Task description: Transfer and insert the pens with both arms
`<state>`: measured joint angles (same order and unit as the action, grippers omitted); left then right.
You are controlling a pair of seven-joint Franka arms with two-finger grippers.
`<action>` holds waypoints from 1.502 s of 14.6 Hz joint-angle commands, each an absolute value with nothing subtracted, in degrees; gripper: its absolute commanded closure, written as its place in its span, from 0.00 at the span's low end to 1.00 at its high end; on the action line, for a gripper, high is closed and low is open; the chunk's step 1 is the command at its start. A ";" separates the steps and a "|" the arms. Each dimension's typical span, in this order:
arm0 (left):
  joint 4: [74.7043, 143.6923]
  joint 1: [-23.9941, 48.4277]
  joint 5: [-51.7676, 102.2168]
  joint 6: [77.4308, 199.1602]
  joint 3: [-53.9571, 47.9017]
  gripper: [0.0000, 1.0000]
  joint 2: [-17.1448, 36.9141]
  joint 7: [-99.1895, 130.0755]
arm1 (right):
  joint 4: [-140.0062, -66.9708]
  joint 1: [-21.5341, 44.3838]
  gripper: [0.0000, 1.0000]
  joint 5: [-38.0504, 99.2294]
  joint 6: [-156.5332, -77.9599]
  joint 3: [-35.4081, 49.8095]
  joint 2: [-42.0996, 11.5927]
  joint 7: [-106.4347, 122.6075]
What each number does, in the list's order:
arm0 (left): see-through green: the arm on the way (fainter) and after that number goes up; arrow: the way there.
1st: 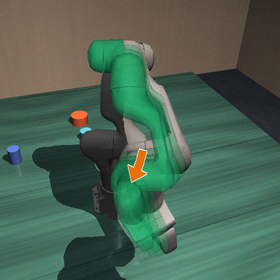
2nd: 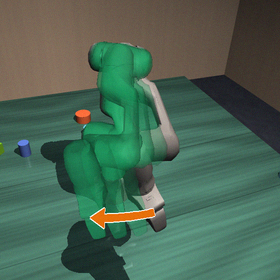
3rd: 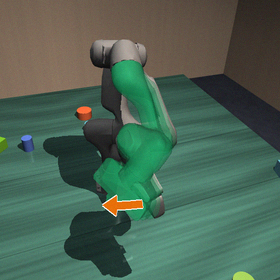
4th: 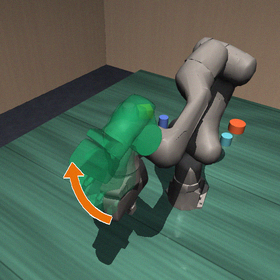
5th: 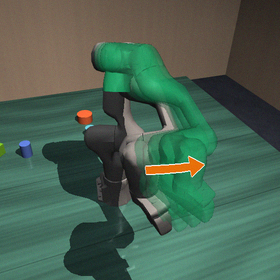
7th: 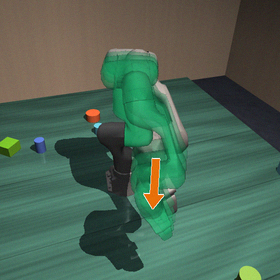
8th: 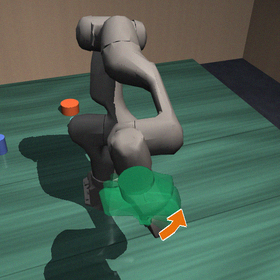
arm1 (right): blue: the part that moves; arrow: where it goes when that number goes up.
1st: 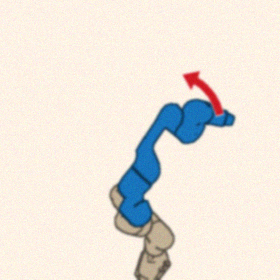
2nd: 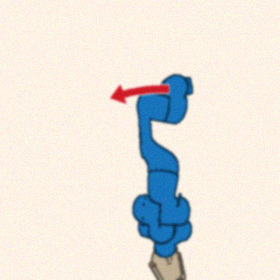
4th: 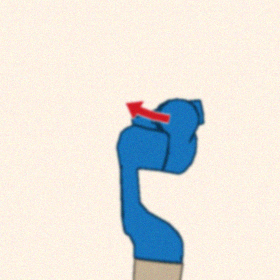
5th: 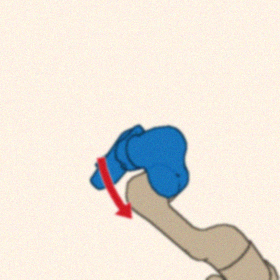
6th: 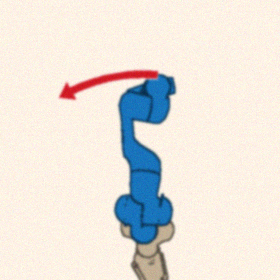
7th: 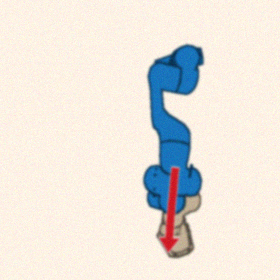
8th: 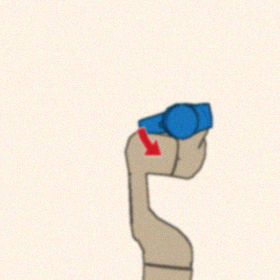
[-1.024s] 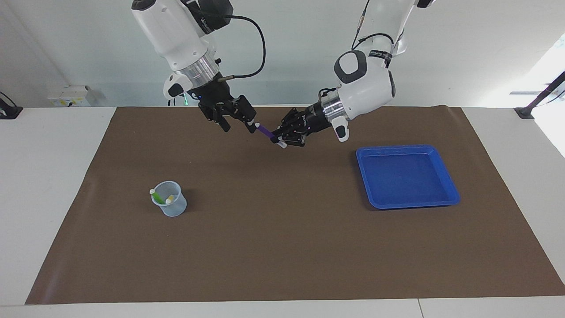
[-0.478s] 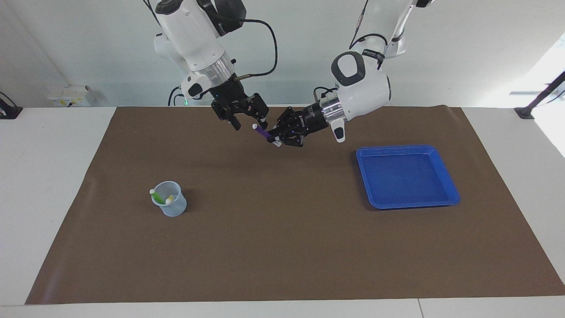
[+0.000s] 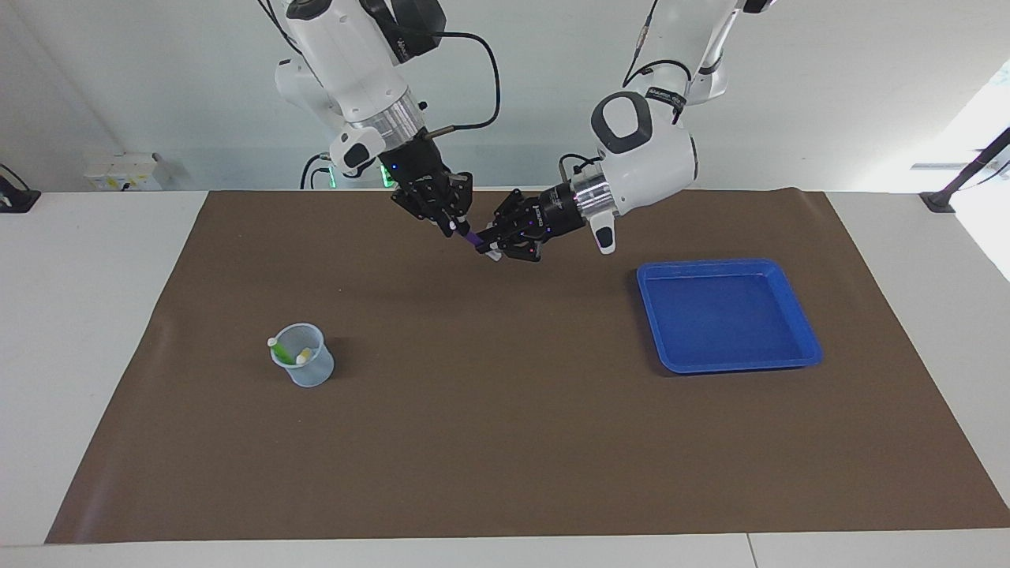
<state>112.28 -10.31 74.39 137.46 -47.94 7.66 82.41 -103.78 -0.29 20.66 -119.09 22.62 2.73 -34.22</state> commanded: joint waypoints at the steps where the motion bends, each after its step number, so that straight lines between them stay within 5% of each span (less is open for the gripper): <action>1: 113.47 -10.11 76.46 138.16 -47.37 1.00 5.54 82.53 | -105.82 -1.32 1.00 21.18 -120.50 22.76 3.87 -32.52; 4: 113.47 -9.85 76.99 138.86 -47.37 1.00 5.54 82.44 | -105.82 -1.41 1.00 21.09 -119.89 22.50 3.87 -31.65; 5: 113.47 -8.80 76.99 139.91 -47.37 0.50 5.45 81.48 | -105.91 -1.67 1.00 21.01 -119.36 22.24 3.95 -30.25; 6: 113.47 -7.92 76.99 142.10 -47.37 0.11 5.45 80.95 | -105.91 -1.84 1.00 21.01 -119.01 21.98 3.96 -29.10; 7: 114.16 -6.34 76.99 144.99 -47.29 0.00 5.45 80.86 | -105.91 -1.93 1.00 20.92 -118.31 21.45 3.96 -28.05; 13: 114.43 -9.22 63.60 144.07 -46.93 0.00 5.80 78.49 | -106.26 -1.93 1.00 20.57 -114.44 11.53 3.95 -14.72; 22: 99.78 -23.19 17.34 111.32 -46.85 0.00 9.66 64.39 | -113.90 -2.20 1.00 6.24 -126.28 2.73 3.87 6.92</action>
